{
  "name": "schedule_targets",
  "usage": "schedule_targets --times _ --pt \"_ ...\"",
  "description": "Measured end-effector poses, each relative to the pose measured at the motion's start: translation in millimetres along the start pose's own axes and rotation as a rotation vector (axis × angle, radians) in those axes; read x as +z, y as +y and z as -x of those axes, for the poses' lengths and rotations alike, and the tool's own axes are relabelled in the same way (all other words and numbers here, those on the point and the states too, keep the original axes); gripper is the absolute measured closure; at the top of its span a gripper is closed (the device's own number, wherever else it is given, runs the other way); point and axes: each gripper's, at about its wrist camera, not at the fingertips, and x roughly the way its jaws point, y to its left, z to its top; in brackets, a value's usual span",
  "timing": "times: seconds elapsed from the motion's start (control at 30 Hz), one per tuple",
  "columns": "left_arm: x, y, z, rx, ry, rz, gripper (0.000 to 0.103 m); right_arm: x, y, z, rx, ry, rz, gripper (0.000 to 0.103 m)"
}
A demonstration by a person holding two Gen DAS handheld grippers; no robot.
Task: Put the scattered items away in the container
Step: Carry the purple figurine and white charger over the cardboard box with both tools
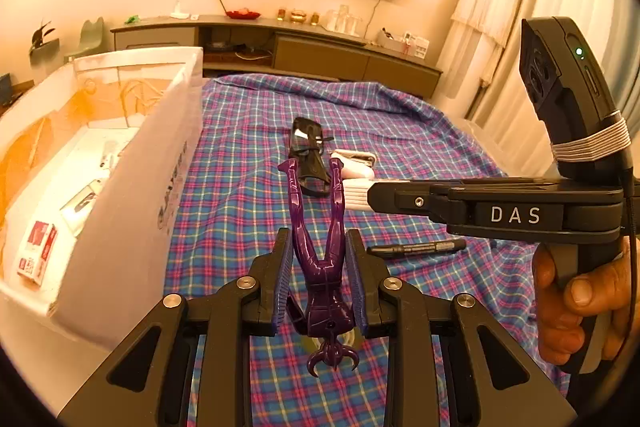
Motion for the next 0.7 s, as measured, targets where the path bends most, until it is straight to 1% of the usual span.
schedule_targets --times 0.27,0.47,0.7 --pt "-3 4 36 -0.015 -0.048 0.016 0.076 -12 19 20 0.026 -0.040 0.011 0.072" --pt "-10 4 58 -0.011 -0.066 0.020 0.076 -22 33 31 0.036 -0.054 0.025 0.072" --pt "-7 19 83 0.008 -0.095 0.054 0.076 -32 53 47 0.092 -0.078 0.031 0.072"
